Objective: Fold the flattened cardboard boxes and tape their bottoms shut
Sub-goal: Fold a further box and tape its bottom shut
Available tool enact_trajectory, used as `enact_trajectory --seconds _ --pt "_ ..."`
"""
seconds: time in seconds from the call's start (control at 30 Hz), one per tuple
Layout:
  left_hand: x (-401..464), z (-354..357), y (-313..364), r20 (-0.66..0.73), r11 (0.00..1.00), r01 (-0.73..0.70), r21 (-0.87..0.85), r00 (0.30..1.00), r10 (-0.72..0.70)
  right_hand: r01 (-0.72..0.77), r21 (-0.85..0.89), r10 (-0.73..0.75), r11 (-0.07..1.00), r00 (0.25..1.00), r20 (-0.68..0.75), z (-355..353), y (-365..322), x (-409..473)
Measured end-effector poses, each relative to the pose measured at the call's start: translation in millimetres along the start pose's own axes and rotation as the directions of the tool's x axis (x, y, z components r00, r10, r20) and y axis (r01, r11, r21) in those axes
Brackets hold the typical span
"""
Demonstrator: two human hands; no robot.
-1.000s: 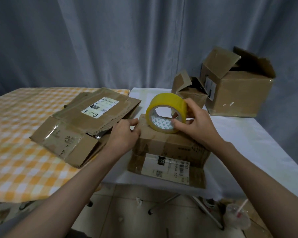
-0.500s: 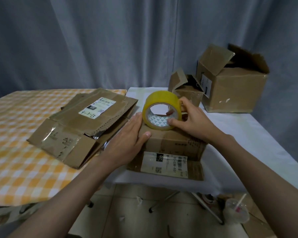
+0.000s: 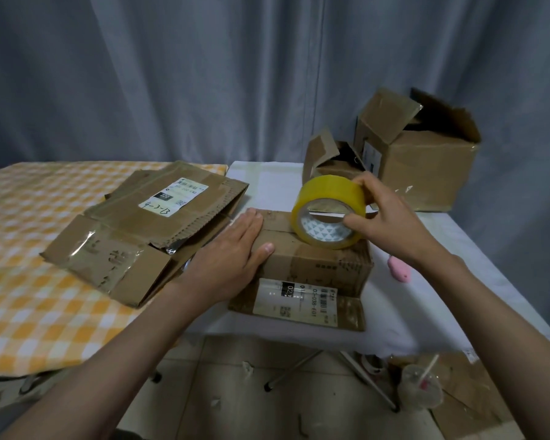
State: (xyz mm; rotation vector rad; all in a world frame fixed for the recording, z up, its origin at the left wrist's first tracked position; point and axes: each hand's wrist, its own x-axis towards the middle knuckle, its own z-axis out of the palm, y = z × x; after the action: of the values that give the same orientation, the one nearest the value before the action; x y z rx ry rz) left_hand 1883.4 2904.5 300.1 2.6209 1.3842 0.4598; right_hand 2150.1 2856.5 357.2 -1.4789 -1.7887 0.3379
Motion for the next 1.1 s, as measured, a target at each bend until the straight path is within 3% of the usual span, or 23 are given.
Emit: enact_trajectory --seconds 0.17,0.33,0.5,0.77,0.97,1.1 --pt "2 -2 7 0.036 0.987 0.015 0.160 0.999 -0.021 -0.127 0.061 0.124 0.990 0.991 0.049 -5 5 1" --pt "15 -7 24 -0.017 0.964 0.070 0.257 0.998 -0.068 -0.272 0.256 0.208 0.928 0.945 0.251 -11 14 -7" --pt "39 9 31 0.108 0.999 0.003 0.037 0.994 -0.007 -0.280 0.401 0.186 0.872 0.948 0.257 -2 13 -5" --pt "39 20 24 0.097 1.000 0.003 0.021 0.995 -0.005 -0.215 0.376 0.199 0.901 0.977 0.081 8 12 -2" --pt "35 10 34 0.178 0.997 0.046 0.058 0.983 -0.056 -0.196 0.388 0.247 0.900 0.965 -0.084 -24 22 -9" --pt "35 11 32 0.193 0.996 0.042 0.078 0.980 -0.057 -0.183 0.257 0.205 0.949 0.977 -0.062 -41 29 -16"
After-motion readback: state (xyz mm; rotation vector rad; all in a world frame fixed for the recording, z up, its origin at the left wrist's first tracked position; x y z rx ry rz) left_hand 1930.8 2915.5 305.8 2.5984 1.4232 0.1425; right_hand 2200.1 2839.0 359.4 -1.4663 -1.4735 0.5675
